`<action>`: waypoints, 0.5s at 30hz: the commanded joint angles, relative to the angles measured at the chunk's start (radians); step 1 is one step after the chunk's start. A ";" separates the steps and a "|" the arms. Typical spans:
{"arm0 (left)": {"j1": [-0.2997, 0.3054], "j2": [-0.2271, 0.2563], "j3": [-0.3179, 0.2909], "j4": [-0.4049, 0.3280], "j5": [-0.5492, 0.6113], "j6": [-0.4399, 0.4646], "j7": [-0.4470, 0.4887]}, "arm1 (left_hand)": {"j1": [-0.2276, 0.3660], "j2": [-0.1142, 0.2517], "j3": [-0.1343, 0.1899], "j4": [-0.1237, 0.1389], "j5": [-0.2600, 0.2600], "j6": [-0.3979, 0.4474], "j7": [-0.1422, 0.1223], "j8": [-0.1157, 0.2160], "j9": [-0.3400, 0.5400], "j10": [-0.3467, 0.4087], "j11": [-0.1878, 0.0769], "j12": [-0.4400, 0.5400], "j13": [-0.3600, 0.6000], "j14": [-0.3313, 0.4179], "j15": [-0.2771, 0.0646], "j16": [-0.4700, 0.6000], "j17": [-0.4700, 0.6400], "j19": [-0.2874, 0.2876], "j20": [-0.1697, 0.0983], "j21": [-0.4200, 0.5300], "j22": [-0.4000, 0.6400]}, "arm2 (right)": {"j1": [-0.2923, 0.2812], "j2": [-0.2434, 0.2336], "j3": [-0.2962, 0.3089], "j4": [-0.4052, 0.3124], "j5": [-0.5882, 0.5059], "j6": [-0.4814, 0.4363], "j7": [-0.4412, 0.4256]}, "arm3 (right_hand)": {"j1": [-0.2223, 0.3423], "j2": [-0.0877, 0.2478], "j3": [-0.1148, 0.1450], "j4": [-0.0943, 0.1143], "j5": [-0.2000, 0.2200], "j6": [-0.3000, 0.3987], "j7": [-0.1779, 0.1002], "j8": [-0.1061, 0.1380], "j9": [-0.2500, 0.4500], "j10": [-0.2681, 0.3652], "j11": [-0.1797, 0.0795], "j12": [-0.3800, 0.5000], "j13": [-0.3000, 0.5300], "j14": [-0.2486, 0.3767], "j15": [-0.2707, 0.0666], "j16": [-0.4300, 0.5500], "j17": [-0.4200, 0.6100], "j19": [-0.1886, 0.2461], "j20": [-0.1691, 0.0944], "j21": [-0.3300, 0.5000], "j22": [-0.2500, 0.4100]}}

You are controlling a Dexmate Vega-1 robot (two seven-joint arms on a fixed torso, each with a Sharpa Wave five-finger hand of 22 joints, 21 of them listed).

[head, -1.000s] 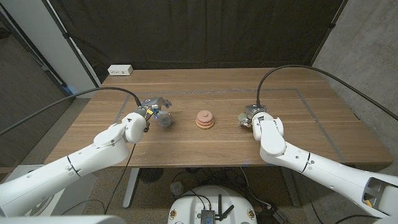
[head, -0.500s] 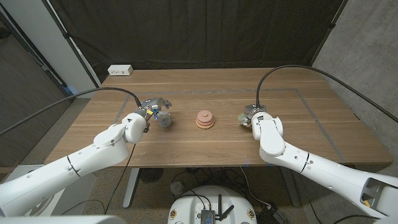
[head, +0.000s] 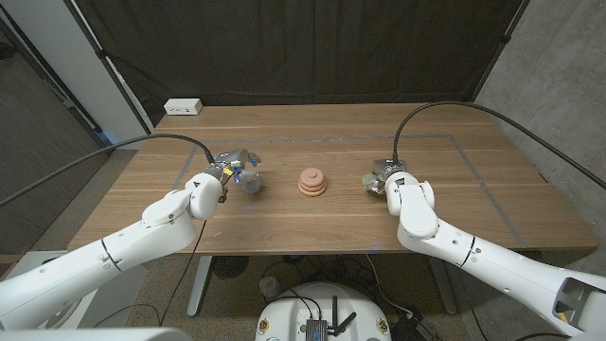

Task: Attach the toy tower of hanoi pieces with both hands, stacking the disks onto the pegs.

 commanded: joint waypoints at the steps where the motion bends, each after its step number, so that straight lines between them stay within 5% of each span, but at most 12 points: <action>1: 0.002 0.000 -0.002 -0.005 -0.001 0.005 0.010 | -0.004 0.009 0.009 -0.003 0.007 0.007 -0.001 -0.004 0.002 0.010 -0.002 -0.001 0.004 0.013 -0.070 0.000 0.005 0.009 -0.127 -0.001 0.000 | -0.018 -0.016 0.033 -0.015 0.093 0.024 -0.080 | 0.047 0.032 0.013 0.001 0.012 0.019 -0.001 0.007 0.003 0.029 -0.016 0.005 0.004 0.017 0.001 0.011 0.002 0.019 -0.049 0.008 0.001; 15: -0.005 0.002 0.000 0.000 -0.002 -0.004 0.007 | -0.003 0.010 0.017 -0.006 0.009 0.009 -0.001 -0.006 0.003 0.010 -0.003 -0.004 0.004 0.016 -0.070 0.001 0.008 0.012 -0.128 -0.001 0.000 | -0.020 -0.044 0.052 -0.056 0.189 0.033 -0.164 | 0.088 0.062 0.034 0.001 0.029 0.056 -0.009 0.025 0.010 0.070 -0.029 0.011 0.018 0.032 0.001 0.013 -0.004 0.045 -0.048 0.007 0.001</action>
